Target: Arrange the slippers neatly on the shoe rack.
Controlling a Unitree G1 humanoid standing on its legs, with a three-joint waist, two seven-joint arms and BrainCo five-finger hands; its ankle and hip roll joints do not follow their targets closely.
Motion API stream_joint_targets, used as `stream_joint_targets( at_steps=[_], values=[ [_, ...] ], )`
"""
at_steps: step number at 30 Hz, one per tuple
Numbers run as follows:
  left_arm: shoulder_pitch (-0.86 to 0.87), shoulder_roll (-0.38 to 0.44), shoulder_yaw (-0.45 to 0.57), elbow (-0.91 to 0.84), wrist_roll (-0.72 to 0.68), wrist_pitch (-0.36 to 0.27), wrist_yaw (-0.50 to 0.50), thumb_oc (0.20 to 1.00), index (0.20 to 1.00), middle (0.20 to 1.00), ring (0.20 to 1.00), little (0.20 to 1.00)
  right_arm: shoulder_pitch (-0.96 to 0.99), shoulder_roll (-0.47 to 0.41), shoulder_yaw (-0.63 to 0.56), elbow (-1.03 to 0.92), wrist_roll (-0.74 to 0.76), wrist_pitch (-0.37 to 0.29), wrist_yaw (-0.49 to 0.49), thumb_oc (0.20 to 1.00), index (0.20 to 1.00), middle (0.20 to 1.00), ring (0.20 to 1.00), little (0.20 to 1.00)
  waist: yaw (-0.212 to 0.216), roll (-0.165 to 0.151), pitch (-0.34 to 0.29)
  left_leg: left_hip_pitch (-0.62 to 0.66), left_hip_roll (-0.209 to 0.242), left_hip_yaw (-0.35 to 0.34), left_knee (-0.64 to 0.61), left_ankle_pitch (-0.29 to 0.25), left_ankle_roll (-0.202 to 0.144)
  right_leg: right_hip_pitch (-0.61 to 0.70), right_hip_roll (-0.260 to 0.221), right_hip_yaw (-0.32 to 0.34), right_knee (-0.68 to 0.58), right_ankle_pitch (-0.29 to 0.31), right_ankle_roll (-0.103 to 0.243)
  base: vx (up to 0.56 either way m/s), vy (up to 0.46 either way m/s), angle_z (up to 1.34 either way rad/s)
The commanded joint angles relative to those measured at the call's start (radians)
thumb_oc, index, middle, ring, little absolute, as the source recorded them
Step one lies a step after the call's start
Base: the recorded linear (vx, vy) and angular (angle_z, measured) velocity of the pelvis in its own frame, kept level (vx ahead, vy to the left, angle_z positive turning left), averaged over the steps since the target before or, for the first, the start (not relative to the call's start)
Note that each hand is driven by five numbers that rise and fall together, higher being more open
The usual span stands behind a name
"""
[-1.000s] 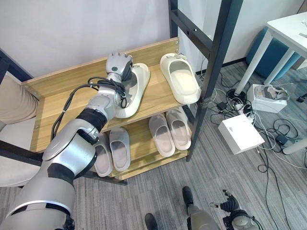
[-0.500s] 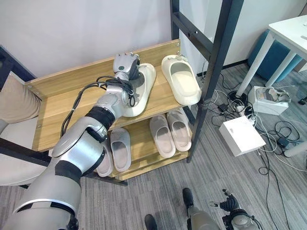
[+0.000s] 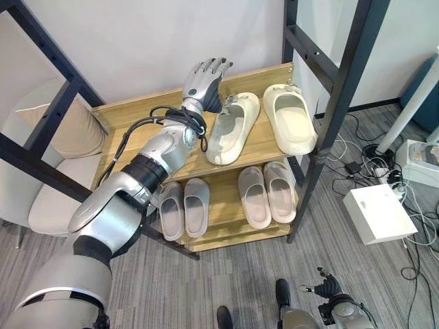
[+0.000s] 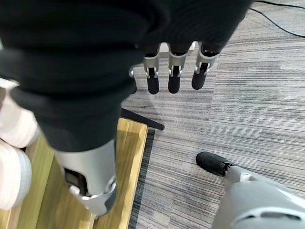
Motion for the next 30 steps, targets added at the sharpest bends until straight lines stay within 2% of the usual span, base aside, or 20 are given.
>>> stream_joint_targets(
  at_steps=[1,5,8,12,17,29,30],
  values=[
    [0.04,0.056,0.171,-0.028,-0.215,-0.094,0.008,1.0,1.0,1.0,1.0,1.0,0.0,0.025,-0.032,-0.009,-0.023,0.007,0.017,1.0,1.0,1.0,1.0,1.0,0.018,-0.055,0.028,0.04,-0.019,-0.051,-0.007,-0.023,-0.016,0.13,-0.006,-0.044,0.001,-0.151,0.072,-0.01,0.016,0.16],
    [0.268,-0.023,0.286,-0.177,-0.668,-0.207,-0.076,1.0,1.0,1.0,1.0,1.0,-0.007,0.057,-0.039,0.04,-0.037,0.028,0.029,1.0,1.0,1.0,1.0,1.0,0.041,-0.053,0.015,0.039,-0.023,-0.065,-0.007,-0.02,-0.014,0.138,-0.011,-0.059,0.001,-0.15,0.07,-0.01,0.021,0.14],
    [0.374,-0.117,0.291,-0.215,-0.874,-0.224,-0.103,1.0,1.0,1.0,1.0,1.0,-0.024,0.057,-0.034,0.06,-0.026,0.028,0.035,1.0,1.0,1.0,1.0,1.0,0.043,-0.056,0.01,0.041,-0.024,-0.073,-0.007,-0.022,-0.013,0.145,-0.012,-0.065,0.001,-0.15,0.069,-0.01,0.009,0.18],
    [0.421,-0.149,0.267,-0.189,-0.965,-0.203,-0.148,1.0,1.0,1.0,1.0,1.0,-0.047,0.049,-0.023,0.072,-0.013,0.028,0.046,1.0,1.0,1.0,1.0,1.0,0.043,-0.057,0.006,0.044,-0.024,-0.072,-0.007,-0.024,-0.012,0.149,-0.012,-0.066,0.001,-0.151,0.07,0.0,0.014,0.03],
    [0.425,-0.248,0.236,-0.103,-1.103,-0.185,-0.139,1.0,1.0,1.0,1.0,1.0,-0.129,0.071,0.014,0.11,0.012,0.036,0.042,1.0,1.0,1.0,1.0,1.0,0.045,-0.063,-0.004,0.041,-0.028,-0.072,-0.007,-0.025,-0.008,0.144,-0.016,-0.062,0.001,-0.144,0.073,0.0,0.005,-0.01],
    [0.333,-0.367,0.125,-0.173,-1.116,-0.167,-0.122,1.0,1.0,1.0,1.0,1.0,-0.095,0.102,0.049,0.094,0.01,0.047,0.028,1.0,1.0,1.0,1.0,1.0,0.021,-0.06,-0.014,0.054,-0.031,-0.058,-0.007,-0.033,-0.003,0.151,-0.018,-0.048,0.001,-0.146,0.076,0.0,0.001,-0.01],
    [0.314,-0.41,0.094,-0.177,-1.14,-0.162,-0.12,1.0,1.0,1.0,1.0,1.0,-0.092,0.106,0.057,0.089,0.011,0.049,0.025,1.0,1.0,1.0,1.0,1.0,0.016,-0.058,-0.016,0.057,-0.032,-0.06,-0.007,-0.034,-0.002,0.153,-0.019,-0.048,0.001,-0.146,0.076,0.0,0.0,0.0]
  ],
)
